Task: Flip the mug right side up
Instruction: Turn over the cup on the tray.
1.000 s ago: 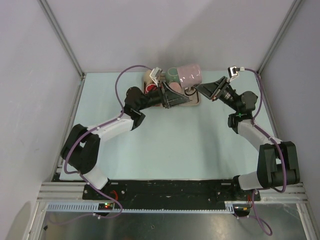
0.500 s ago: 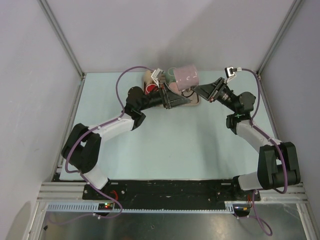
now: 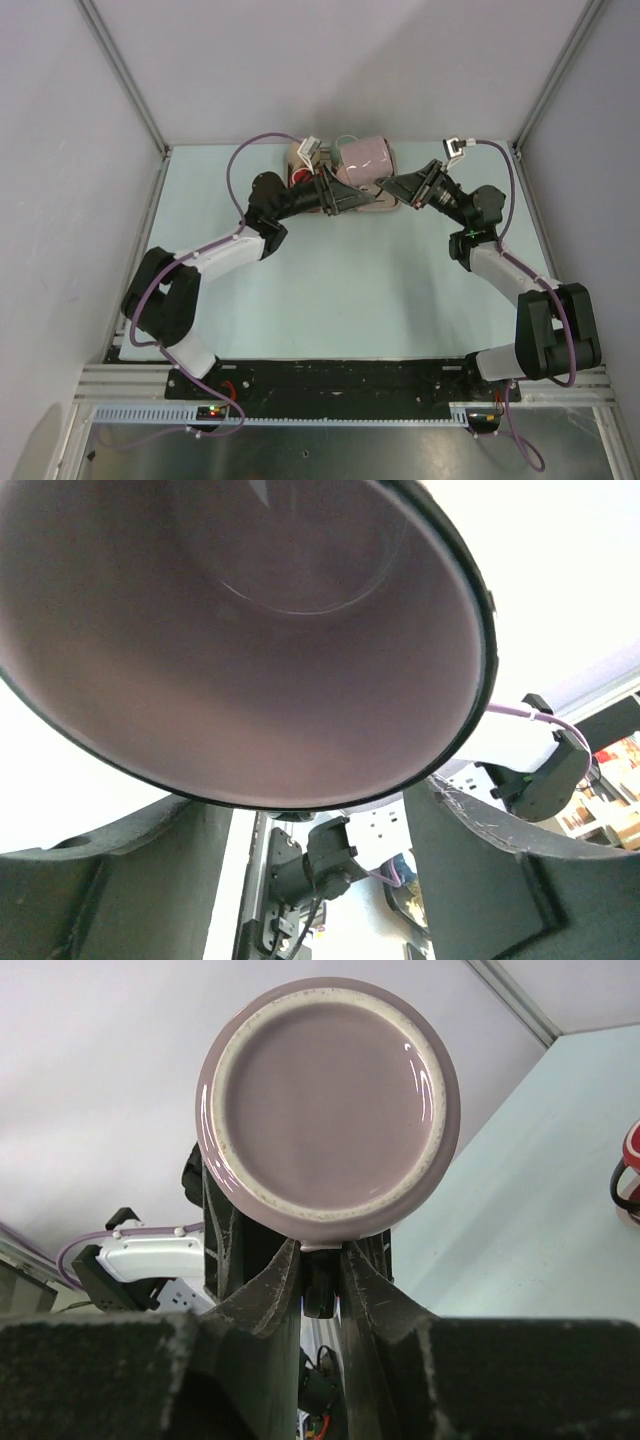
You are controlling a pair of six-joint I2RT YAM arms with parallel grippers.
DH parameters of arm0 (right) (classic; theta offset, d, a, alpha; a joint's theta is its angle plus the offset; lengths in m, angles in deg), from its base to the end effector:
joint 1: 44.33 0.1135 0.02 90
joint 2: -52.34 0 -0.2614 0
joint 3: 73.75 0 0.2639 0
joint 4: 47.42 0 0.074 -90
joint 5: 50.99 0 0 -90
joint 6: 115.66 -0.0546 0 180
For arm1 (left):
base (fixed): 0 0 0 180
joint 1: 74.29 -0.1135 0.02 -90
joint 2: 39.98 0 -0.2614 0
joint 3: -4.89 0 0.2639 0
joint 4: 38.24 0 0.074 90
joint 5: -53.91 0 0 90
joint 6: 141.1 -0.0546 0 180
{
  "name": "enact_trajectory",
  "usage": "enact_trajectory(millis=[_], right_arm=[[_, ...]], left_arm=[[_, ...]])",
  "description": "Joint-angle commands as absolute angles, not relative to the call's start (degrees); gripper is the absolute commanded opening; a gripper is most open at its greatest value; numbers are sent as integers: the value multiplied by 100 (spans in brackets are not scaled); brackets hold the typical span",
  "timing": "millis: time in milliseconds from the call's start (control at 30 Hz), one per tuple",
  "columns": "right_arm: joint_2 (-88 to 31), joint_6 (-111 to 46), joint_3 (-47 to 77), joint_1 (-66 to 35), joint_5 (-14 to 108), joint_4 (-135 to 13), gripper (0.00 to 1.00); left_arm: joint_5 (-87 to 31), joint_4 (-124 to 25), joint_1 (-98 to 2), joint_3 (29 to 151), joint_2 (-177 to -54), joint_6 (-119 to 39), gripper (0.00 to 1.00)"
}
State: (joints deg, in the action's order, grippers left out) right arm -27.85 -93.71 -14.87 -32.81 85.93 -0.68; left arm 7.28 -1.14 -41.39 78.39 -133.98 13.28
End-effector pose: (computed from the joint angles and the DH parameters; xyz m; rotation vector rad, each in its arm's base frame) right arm 0.3074 0.1033 0.3230 -0.1585 1.4547 1.6239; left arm 0.3108 -0.2457 0.3143 0.3524 1.6109 -1.8473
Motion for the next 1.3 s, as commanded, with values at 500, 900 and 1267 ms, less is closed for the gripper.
enact_trajectory(millis=[500, 900, 1267], right_arm=[[-2879, -9136, -1554, -3017, 8621, 585, 0], [-3077, -9022, -1596, -2854, 8760, 760, 0], [-3254, -8884, -1609, -2761, 8896, 893, 0]], left_arm=[[530, 467, -4397, 7654, -12918, 1356, 59], [533, 638, -4397, 7606, -12909, 1507, 52], [522, 653, -4414, 7620, -12948, 1576, 46]])
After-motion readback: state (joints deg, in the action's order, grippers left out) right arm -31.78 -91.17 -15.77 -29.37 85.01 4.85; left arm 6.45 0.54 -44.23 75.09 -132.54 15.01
